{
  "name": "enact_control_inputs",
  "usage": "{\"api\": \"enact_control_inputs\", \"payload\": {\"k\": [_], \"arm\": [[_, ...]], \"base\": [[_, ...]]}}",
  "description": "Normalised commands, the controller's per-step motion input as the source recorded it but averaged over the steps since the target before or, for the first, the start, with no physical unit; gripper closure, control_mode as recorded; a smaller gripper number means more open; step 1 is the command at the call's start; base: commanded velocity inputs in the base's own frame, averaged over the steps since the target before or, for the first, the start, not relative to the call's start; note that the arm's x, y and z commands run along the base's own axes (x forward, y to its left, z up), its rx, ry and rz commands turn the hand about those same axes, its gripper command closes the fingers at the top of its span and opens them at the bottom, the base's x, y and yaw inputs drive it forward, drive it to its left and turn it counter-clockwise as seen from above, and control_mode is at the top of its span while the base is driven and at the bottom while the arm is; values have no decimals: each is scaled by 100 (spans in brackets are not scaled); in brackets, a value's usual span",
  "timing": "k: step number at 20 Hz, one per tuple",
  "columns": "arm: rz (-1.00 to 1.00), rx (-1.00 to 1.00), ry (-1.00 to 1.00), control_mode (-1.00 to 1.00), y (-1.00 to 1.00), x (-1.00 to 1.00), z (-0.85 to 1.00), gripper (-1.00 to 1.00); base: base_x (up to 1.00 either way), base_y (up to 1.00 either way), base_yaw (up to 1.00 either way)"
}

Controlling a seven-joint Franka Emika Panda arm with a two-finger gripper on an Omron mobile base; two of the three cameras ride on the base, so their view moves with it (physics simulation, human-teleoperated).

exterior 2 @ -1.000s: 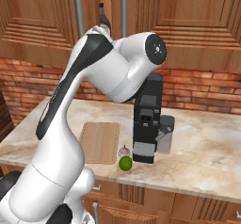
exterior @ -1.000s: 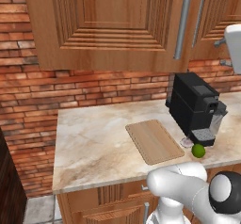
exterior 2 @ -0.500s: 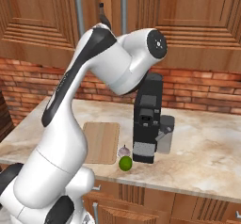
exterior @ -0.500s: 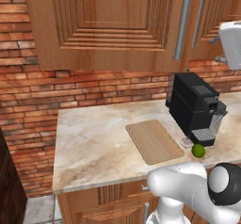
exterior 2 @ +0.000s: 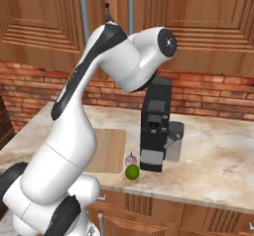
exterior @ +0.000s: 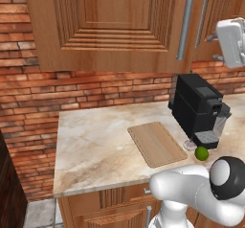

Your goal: Open the cabinet. Place the bowl and condiment on the counter. Then place the lime and garlic on the cutting board.

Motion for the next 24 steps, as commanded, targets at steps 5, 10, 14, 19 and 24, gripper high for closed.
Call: {"api": "enact_control_inputs", "payload": {"k": [5, 10, 14, 19, 24], "arm": [[0, 4, 3, -100, 0, 26, 0, -100], [0, 5, 6, -100, 0, 27, 0, -100], [0, 4, 7, -100, 0, 26, 0, -100], [0, 3, 5, -100, 0, 21, 0, -100], [0, 3, 2, -100, 0, 13, 0, -100]], "base": [[0, 0, 0], [0, 0, 0], [0, 0, 0], [0, 0, 0], [0, 0, 0]]}}
